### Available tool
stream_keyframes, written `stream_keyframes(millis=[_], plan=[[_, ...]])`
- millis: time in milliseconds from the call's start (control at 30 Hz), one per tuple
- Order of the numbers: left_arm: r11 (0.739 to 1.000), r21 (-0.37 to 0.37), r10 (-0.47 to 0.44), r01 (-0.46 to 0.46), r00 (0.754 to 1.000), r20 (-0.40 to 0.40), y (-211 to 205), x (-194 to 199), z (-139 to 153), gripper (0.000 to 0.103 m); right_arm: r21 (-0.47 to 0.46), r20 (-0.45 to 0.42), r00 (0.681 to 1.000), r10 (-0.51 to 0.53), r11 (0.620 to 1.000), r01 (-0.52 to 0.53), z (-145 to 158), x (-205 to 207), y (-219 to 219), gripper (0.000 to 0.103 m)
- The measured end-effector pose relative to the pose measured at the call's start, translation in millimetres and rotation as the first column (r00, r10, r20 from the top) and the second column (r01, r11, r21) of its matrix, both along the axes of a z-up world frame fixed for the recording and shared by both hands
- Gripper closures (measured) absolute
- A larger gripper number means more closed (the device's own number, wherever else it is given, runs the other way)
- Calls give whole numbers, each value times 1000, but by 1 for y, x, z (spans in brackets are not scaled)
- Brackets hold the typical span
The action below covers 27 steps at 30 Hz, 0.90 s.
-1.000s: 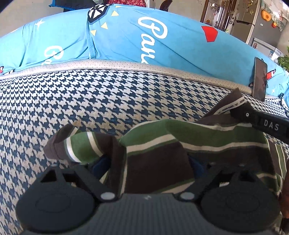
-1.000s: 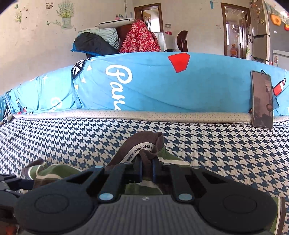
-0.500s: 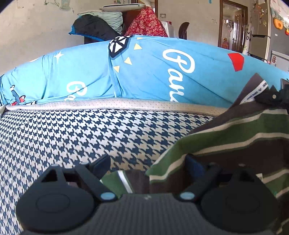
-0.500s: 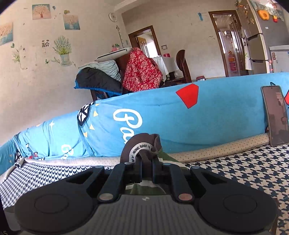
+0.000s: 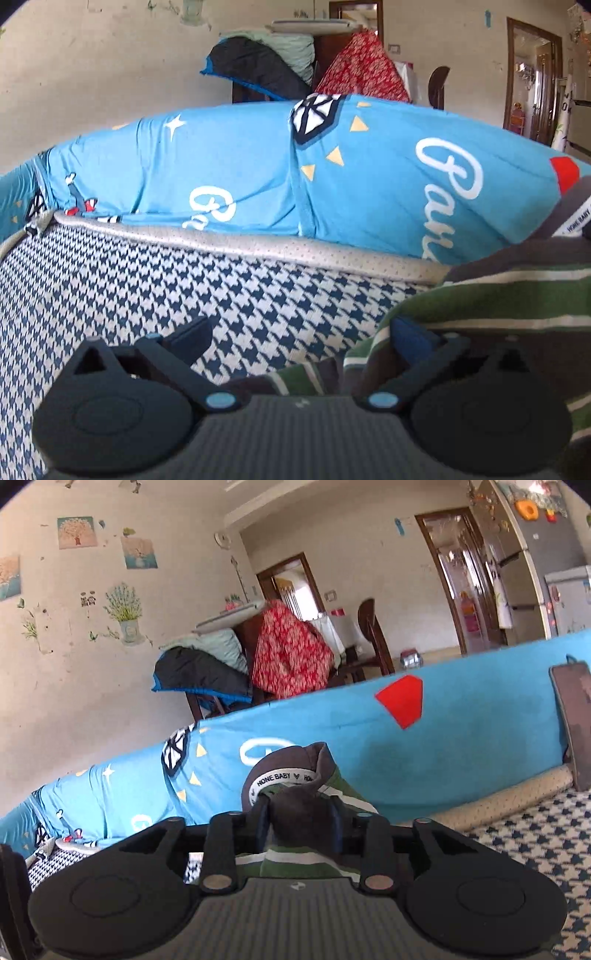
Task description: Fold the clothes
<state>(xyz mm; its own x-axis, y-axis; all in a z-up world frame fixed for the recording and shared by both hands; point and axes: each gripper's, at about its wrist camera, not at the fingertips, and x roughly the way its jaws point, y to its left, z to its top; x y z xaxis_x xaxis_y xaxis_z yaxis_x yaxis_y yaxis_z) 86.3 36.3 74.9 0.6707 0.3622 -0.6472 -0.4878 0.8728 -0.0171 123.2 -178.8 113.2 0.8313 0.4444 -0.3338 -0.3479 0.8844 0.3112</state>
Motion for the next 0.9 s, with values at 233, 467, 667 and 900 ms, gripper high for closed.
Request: stream_keyframes(millis=[233,467,667,900], plan=[[996,-88,1,2,1000,31,9,-14,11,0,-30,-93,995,-38,999,36,-11,4,-17,61],[992,-103,-64,68,997,38,-4,-31,24,0,-135,-88,992,-94,987,82,-3,-7,-33,59],[983,-132,-123,127,992,38,-10,-59,33,0,-195,-114,983,-143,974,120,1,-12,-54,57],[956,-189,-229,222,973,-12,-26,-84,22,0,-255,-187,967,-175,959,124,-12,-15,-90,49]])
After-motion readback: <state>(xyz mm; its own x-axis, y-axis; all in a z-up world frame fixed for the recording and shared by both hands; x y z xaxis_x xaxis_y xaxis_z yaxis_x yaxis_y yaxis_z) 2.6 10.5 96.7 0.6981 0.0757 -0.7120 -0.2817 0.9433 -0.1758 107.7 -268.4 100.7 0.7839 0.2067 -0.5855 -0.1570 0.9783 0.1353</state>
